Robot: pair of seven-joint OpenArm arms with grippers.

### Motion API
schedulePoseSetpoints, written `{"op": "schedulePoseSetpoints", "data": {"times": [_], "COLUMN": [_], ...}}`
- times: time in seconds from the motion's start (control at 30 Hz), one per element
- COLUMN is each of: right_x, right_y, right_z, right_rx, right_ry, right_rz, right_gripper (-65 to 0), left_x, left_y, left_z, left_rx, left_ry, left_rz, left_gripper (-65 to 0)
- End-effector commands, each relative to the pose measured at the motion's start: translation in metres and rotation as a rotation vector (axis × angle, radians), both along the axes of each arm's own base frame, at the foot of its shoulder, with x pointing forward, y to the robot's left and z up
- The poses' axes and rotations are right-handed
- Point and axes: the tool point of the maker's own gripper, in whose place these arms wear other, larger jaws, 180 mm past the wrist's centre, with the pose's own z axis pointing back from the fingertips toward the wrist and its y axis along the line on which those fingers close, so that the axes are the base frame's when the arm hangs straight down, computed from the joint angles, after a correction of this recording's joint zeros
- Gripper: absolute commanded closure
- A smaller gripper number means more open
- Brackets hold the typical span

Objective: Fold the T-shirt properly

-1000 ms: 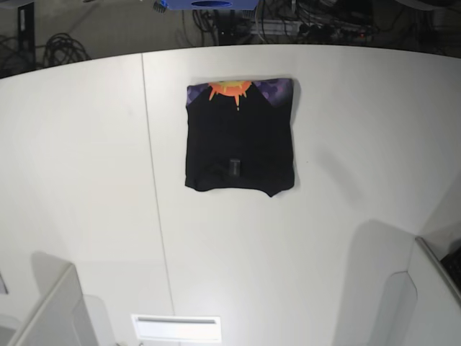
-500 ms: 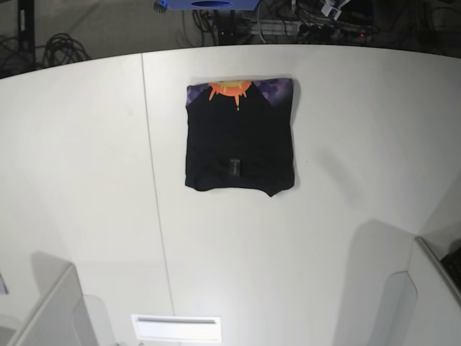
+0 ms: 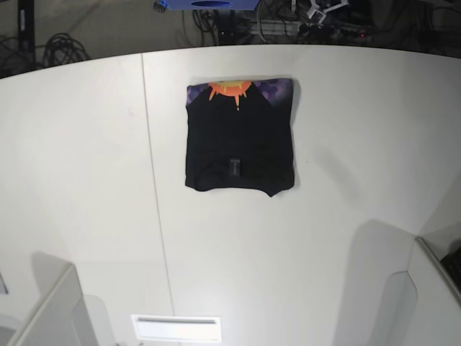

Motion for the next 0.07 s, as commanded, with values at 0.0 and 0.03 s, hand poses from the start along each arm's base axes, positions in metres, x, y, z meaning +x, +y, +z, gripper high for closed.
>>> {"op": "schedulePoseSetpoints", "data": {"times": [0.0,0.03], "right_x": [-0.0024,-0.0024], "right_y": [0.0003,-0.0007], "right_z": [0.0008,0.0008], "right_rx": [0.007,0.005], "right_ry": [0.003,0.003], "right_rz": [0.000,0.001], "right_gripper": [0.0,0.0], "left_x": [0.0001,0.0020], "left_y": [0.0048,0.0071], "left_z": [0.0005,0.0000], "left_rx": [0.013,0.026], "left_ry": [-0.011,-0.018], "left_rz": [-0.008,-0.012], "left_gripper": [0.0,0.0]}}
